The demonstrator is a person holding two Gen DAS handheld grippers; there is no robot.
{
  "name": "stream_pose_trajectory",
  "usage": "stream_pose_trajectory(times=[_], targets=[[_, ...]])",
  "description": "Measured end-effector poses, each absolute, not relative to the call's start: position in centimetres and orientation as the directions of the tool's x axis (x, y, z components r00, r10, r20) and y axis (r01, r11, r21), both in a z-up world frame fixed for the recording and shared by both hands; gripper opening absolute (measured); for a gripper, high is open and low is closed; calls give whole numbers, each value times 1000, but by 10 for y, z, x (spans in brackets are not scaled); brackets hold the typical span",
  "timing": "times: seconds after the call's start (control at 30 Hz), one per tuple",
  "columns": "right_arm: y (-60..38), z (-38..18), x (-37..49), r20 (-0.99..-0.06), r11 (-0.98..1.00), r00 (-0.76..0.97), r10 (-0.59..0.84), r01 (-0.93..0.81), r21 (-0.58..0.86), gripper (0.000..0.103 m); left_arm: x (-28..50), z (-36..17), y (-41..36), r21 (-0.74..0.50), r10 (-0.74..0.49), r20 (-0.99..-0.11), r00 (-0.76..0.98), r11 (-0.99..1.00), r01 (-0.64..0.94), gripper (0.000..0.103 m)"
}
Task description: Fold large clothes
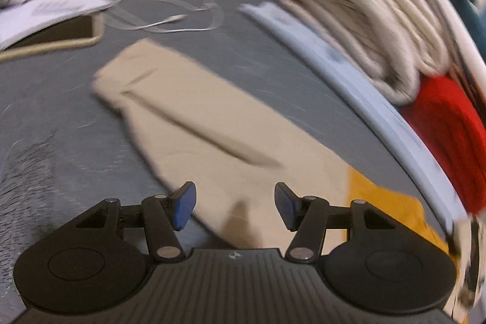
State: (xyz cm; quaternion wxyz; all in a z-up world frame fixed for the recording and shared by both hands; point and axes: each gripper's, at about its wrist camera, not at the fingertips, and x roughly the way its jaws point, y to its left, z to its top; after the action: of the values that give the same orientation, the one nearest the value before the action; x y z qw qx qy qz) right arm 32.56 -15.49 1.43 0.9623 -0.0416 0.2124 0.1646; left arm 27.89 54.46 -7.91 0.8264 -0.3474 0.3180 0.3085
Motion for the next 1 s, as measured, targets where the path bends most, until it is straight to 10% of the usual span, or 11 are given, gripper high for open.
stream_pose_trajectory(times=[0.33,0.47,0.57,0.6,0.63,0.83,1.0], targets=[[-157,-2,342,-539,959,804,250,-283,22,54,257,-93,576,-470,292,-747,598,405,-784,62],[-158,-4,341,-552,952,789,270,-306,28,32,258,-93,574,-466,297,-746,597,408,-785,61],[-159,-6,342,-566,950,777,276,-309,39,18,263,-94,571,-454,310,-747,589,410,-791,38],[-161,-6,342,-571,950,772,280,-309,49,18,265,-94,570,-449,317,-746,585,410,-794,7],[-161,-6,343,-575,950,767,284,-308,59,17,269,-92,567,-437,336,-744,578,409,-801,2],[-163,-1,340,-573,948,765,292,-311,68,16,312,-25,495,-294,487,-615,620,589,-753,0],[-169,7,332,-569,948,767,297,-310,78,5,345,56,366,-340,307,-445,841,811,-476,0]])
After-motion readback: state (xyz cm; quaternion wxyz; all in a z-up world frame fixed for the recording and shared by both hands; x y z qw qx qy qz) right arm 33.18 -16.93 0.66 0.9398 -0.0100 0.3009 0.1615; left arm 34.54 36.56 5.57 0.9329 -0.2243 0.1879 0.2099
